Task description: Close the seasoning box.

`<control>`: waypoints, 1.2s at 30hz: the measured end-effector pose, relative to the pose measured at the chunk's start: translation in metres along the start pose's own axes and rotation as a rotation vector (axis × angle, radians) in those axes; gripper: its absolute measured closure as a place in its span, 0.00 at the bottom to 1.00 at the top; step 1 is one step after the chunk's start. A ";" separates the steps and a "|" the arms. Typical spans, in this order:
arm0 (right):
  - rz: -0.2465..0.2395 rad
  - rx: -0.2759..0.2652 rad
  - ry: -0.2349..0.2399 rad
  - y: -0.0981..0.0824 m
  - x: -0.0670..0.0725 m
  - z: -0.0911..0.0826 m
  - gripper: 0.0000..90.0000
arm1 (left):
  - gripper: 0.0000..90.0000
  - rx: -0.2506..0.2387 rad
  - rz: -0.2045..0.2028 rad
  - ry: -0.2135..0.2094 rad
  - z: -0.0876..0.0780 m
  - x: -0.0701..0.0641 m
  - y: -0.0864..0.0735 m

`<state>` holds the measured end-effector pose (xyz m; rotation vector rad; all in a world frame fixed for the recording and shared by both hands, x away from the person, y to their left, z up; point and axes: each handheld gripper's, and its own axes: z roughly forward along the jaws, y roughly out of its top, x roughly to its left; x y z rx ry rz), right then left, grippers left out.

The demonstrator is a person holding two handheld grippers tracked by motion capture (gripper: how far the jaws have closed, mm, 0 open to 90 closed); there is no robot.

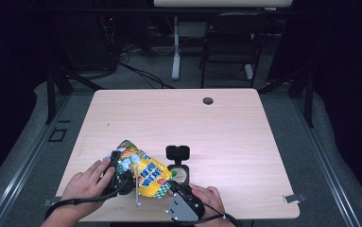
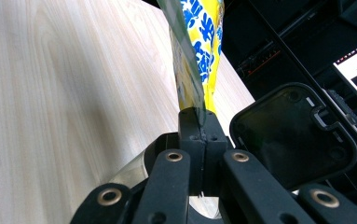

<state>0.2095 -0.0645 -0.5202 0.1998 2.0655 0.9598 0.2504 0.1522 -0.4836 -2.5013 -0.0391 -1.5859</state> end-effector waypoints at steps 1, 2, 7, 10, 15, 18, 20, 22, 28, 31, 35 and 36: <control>0.000 0.001 0.000 0.000 0.000 0.000 1.00 | 0.64 0.002 0.007 0.002 0.000 0.001 0.000; 0.000 0.000 0.000 0.000 0.000 0.000 1.00 | 0.64 0.002 0.003 0.000 0.000 0.000 0.000; 0.005 -0.001 0.004 0.000 0.000 0.000 1.00 | 0.64 0.003 0.012 0.001 -0.001 0.001 0.001; 0.005 0.001 0.003 0.000 0.000 0.000 1.00 | 0.64 0.005 0.018 0.005 -0.001 0.002 0.001; 0.010 -0.003 0.004 -0.001 0.001 0.000 1.00 | 0.64 0.003 0.029 0.021 -0.002 0.002 0.002; 0.011 -0.001 0.004 -0.001 0.001 0.000 1.00 | 0.64 0.007 0.033 0.020 -0.002 0.002 0.002; 0.011 -0.001 0.004 -0.001 0.001 0.000 1.00 | 0.64 0.006 0.036 0.023 -0.003 0.003 0.003; 0.011 -0.001 0.004 -0.001 0.001 -0.001 1.00 | 0.64 0.008 0.036 0.020 -0.003 0.003 0.003; 0.012 -0.002 0.001 -0.002 0.001 -0.002 1.00 | 0.64 0.005 0.048 0.036 -0.004 0.004 0.004; 0.013 -0.001 0.000 -0.002 0.001 -0.003 1.00 | 0.64 0.006 0.052 0.040 -0.006 0.004 0.005; 0.013 0.001 0.001 -0.002 0.002 -0.004 1.00 | 0.64 0.005 0.063 0.042 -0.006 0.005 0.005; 0.013 0.000 0.001 -0.002 0.002 -0.004 1.00 | 0.64 0.007 0.064 0.042 -0.006 0.005 0.006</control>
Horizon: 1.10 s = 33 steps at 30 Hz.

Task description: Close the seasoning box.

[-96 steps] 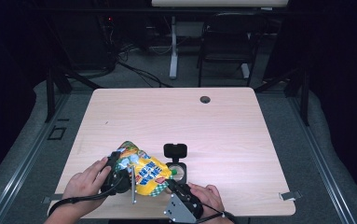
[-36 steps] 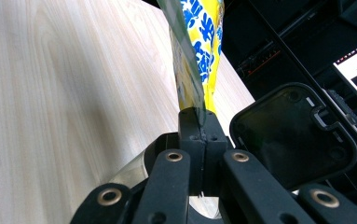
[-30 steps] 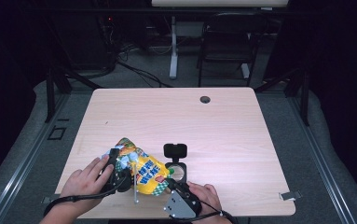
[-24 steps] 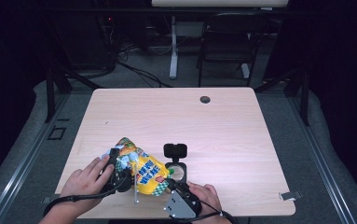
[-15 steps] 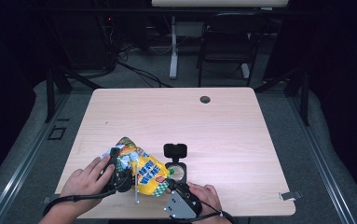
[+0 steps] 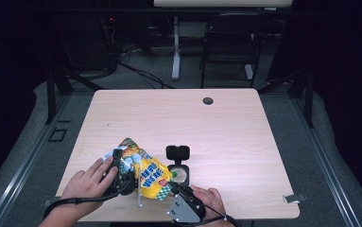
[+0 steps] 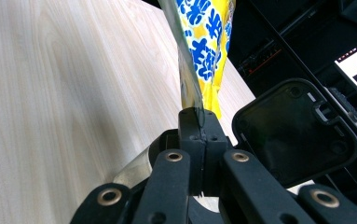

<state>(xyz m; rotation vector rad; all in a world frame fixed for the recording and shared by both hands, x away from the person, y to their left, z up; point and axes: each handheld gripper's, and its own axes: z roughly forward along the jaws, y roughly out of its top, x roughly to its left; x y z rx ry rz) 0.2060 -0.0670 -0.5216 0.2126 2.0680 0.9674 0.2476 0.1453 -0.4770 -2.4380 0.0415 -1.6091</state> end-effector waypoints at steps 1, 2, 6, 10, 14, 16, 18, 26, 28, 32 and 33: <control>0.003 -0.003 -0.002 0.000 0.000 0.000 1.00 | 0.64 0.001 0.005 0.000 0.000 0.000 0.000; 0.003 -0.003 0.000 0.000 0.000 0.000 1.00 | 0.64 0.002 0.006 0.000 0.000 0.001 0.000; 0.004 -0.006 -0.002 -0.001 0.000 0.000 1.00 | 0.64 0.003 0.013 0.003 -0.001 0.002 0.001; 0.006 -0.003 -0.007 -0.001 0.000 -0.001 1.00 | 0.64 0.004 0.023 0.005 -0.002 0.004 0.002; 0.008 -0.003 -0.009 -0.002 0.000 -0.001 1.00 | 0.64 0.006 0.030 0.006 -0.002 0.005 0.003; 0.013 -0.004 -0.009 -0.002 0.000 0.000 1.00 | 0.64 0.005 0.030 0.006 -0.002 0.005 0.003; 0.019 -0.008 -0.010 -0.002 0.001 0.000 1.00 | 0.64 0.006 0.031 0.006 -0.002 0.006 0.003; 0.026 -0.004 -0.007 -0.002 0.002 0.001 1.00 | 0.64 0.007 0.037 0.009 -0.002 0.007 0.004; 0.026 -0.003 -0.006 -0.002 0.002 0.001 1.00 | 0.64 0.007 0.041 0.012 -0.002 0.007 0.004; 0.028 -0.006 -0.003 -0.003 0.003 0.002 1.00 | 0.64 0.006 0.042 0.016 -0.002 0.007 0.004; 0.027 -0.007 -0.003 -0.003 0.003 0.002 1.00 | 0.64 0.006 0.043 0.017 -0.002 0.007 0.004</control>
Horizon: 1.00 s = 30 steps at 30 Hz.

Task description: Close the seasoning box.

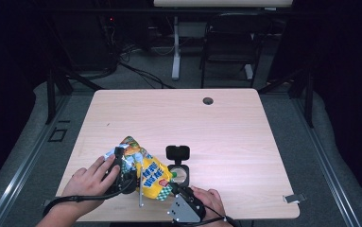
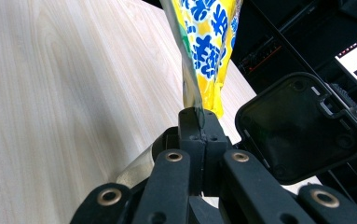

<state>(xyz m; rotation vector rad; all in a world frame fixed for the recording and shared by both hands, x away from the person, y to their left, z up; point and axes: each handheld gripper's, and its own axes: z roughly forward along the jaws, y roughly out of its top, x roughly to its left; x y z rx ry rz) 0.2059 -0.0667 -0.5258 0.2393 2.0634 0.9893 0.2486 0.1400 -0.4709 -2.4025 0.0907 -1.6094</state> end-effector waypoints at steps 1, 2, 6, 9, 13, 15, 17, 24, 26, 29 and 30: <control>0.001 -0.001 0.000 0.000 0.000 0.000 1.00 | 0.64 0.000 0.000 0.002 0.000 0.000 0.000; 0.003 -0.002 0.000 0.000 0.000 0.000 1.00 | 0.64 0.000 0.000 0.003 0.000 0.000 0.000; 0.007 -0.002 -0.002 0.000 0.000 0.000 1.00 | 0.64 0.002 0.003 -0.002 -0.001 0.001 0.000; 0.001 0.001 -0.002 0.000 0.000 0.000 1.00 | 0.64 0.004 0.009 0.003 -0.001 0.002 0.001; 0.002 0.005 -0.004 -0.001 0.000 0.000 1.00 | 0.64 0.005 0.012 0.004 -0.001 0.002 0.001; 0.003 0.006 -0.003 -0.001 0.000 0.000 1.00 | 0.64 0.006 0.016 0.005 -0.002 0.003 0.002; 0.001 0.004 -0.003 -0.001 0.000 0.000 1.00 | 0.64 0.006 0.017 0.005 -0.002 0.003 0.002; 0.015 0.001 -0.006 -0.002 0.001 0.000 1.00 | 0.64 0.009 0.022 0.005 -0.002 0.003 0.003; 0.015 0.000 -0.005 -0.002 0.001 0.001 1.00 | 0.64 0.009 0.021 0.002 -0.002 0.004 0.003; 0.017 -0.002 -0.005 -0.002 0.001 0.001 1.00 | 0.64 0.009 0.024 0.004 -0.002 0.004 0.003; 0.015 0.002 -0.005 -0.002 0.000 0.001 1.00 | 0.64 0.010 0.026 0.004 -0.002 0.004 0.004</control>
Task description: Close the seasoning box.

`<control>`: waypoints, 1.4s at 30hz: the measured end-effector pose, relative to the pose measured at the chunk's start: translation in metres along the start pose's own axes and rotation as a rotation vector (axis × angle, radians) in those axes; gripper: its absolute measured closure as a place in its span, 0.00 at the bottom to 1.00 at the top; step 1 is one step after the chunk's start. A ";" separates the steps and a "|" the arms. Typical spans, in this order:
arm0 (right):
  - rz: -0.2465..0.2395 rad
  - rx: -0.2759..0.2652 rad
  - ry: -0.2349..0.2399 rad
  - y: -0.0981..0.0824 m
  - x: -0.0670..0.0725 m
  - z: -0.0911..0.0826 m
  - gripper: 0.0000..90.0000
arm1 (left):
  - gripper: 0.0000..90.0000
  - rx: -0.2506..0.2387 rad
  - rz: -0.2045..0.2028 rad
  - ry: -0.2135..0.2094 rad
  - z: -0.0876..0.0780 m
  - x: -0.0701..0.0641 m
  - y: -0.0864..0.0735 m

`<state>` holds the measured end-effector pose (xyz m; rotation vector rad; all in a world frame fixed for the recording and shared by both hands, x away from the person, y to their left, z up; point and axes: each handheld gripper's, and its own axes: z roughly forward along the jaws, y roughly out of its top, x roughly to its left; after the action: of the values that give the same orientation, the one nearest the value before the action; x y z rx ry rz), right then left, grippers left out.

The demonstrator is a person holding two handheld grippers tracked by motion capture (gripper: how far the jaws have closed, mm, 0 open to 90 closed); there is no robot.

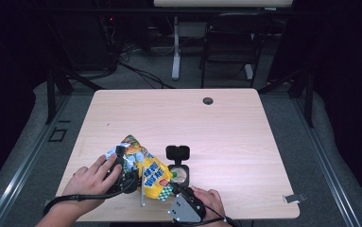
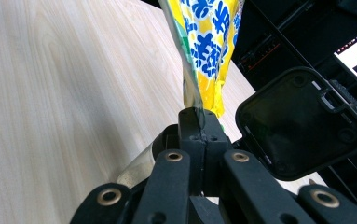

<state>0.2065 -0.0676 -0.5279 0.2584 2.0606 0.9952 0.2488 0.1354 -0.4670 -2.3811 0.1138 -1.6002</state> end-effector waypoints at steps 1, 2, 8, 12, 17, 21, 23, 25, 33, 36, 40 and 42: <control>0.002 0.002 0.000 0.000 0.000 0.000 1.00 | 0.64 -0.001 0.001 0.001 0.000 0.000 0.000; 0.003 0.003 0.000 0.000 0.000 0.000 1.00 | 0.64 0.000 0.001 0.001 0.000 0.000 0.000; 0.003 0.000 0.000 0.000 0.001 0.000 1.00 | 0.64 0.001 0.009 0.002 0.000 0.001 0.000; 0.005 0.001 0.000 0.000 0.001 0.000 1.00 | 0.64 0.001 0.013 0.000 -0.001 0.002 0.001; 0.006 0.003 -0.001 -0.001 0.001 0.000 1.00 | 0.64 0.002 0.018 -0.006 -0.001 0.003 0.001; 0.004 0.004 0.000 -0.001 0.001 -0.001 1.00 | 0.64 0.003 0.022 -0.003 -0.001 0.004 0.002; 0.008 0.000 -0.002 -0.001 0.002 -0.001 1.00 | 0.64 0.000 0.025 -0.005 -0.002 0.005 0.003; 0.012 0.002 -0.002 -0.002 0.001 -0.002 1.00 | 0.64 0.000 0.027 -0.002 -0.002 0.006 0.003; 0.019 0.002 -0.002 -0.003 0.000 -0.002 1.00 | 0.64 0.002 0.042 0.002 -0.002 0.008 0.007; 0.024 0.000 0.002 -0.003 0.001 -0.002 1.00 | 0.64 -0.001 0.047 0.000 -0.002 0.009 0.008; 0.022 0.007 0.005 -0.003 0.001 -0.002 1.00 | 0.65 -0.002 0.049 0.003 -0.002 0.010 0.008; 0.023 0.006 0.005 -0.003 0.001 -0.002 1.00 | 0.65 -0.002 0.051 0.005 -0.002 0.011 0.009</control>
<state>0.2048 -0.0706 -0.5303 0.2840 2.0701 1.0048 0.2518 0.1243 -0.4587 -2.3566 0.1760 -1.5832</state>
